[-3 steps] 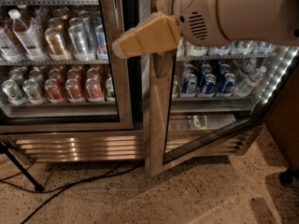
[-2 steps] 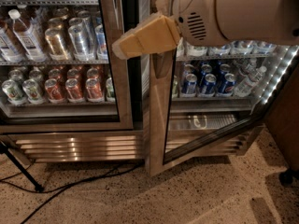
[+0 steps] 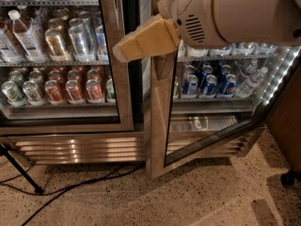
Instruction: Open right fridge door
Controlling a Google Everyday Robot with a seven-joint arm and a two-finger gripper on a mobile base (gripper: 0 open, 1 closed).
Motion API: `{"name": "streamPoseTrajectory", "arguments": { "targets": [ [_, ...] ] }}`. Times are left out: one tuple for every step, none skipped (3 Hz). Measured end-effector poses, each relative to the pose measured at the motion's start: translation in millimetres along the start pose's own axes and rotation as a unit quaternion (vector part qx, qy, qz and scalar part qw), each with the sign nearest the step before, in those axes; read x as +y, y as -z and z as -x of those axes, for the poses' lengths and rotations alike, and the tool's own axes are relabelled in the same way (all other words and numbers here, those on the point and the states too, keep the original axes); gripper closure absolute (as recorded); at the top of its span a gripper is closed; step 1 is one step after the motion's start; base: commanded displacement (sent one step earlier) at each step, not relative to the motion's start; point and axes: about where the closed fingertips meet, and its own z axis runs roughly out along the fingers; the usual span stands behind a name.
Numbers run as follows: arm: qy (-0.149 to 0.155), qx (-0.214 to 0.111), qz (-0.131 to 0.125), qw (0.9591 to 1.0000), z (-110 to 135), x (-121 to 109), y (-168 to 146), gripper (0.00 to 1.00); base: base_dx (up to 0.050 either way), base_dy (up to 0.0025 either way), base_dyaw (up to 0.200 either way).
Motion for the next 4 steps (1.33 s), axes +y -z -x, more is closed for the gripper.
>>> {"name": "streamPoseTrajectory", "arguments": {
  "targets": [
    [-0.002,0.01,-0.007,0.9999,-5.3,-4.8,6.0,0.0,0.0,0.0,0.0],
    [-0.005,0.023,-0.016,0.9996,-11.7,-8.3,13.2,0.0,0.0,0.0,0.0],
    [-0.006,0.034,-0.019,0.9992,-12.6,-6.0,13.9,0.0,0.0,0.0,0.0],
    [-0.006,0.034,-0.019,0.9992,-12.5,-6.1,13.9,0.0,0.0,0.0,0.0]
  ]
}}
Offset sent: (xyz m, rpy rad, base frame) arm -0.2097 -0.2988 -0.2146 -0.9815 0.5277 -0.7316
